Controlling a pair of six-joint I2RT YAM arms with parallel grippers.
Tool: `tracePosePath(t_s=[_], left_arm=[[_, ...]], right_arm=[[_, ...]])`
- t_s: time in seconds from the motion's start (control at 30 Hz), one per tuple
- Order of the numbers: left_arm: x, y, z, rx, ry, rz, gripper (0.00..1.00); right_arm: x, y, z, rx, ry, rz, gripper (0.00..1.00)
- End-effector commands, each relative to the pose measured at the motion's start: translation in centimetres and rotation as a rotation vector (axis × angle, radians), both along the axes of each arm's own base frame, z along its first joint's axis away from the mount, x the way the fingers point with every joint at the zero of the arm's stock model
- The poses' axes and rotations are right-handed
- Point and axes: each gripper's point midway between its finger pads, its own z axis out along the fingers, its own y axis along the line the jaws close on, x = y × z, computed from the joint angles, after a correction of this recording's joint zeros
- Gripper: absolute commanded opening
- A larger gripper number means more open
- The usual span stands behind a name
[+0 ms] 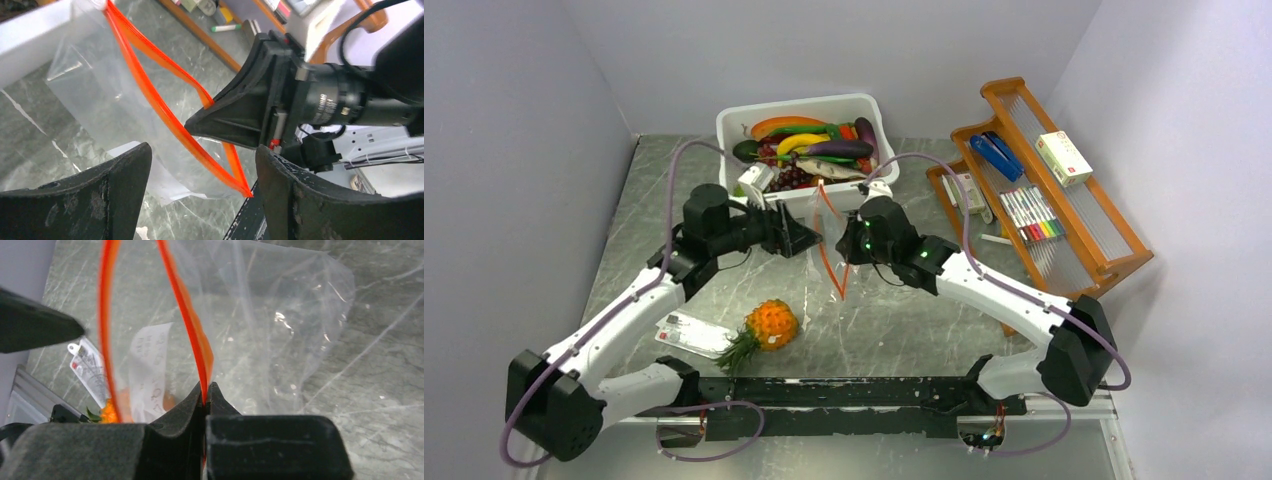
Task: Place the food in the zip-top bag and seal the zipper
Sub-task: Open the zipper of the food storage bag.
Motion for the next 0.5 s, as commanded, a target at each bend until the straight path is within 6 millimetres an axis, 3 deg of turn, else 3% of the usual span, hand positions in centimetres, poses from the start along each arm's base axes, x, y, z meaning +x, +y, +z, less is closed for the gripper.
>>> tracePosePath(t_s=[0.0, 0.17, 0.27, 0.3, 0.37, 0.47], left_arm=[[1.1, -1.4, -1.2, 0.079, 0.030, 0.016, 0.75], [3.0, -1.0, -4.5, 0.305, 0.077, 0.143, 0.73], [4.2, 0.3, -6.2, 0.420, 0.076, 0.236, 0.66], [4.6, 0.9, -6.6, 0.448, 0.077, 0.263, 0.57], [5.1, 1.7, -7.3, 0.489, 0.086, 0.308, 0.27], [5.1, 2.4, -7.8, 0.546, 0.073, 0.308, 0.09]], right_arm=[[0.2, 1.3, 1.9, -0.018, -0.054, 0.030, 0.00], [0.4, 0.7, 3.7, -0.048, -0.094, 0.004, 0.00], [0.7, -0.2, 4.6, -0.074, -0.125, -0.020, 0.00], [0.7, -0.5, 5.1, -0.075, -0.136, -0.024, 0.00], [0.6, -1.2, 5.5, -0.096, -0.145, -0.033, 0.00], [1.1, -3.2, 6.5, -0.158, -0.164, -0.090, 0.00]])
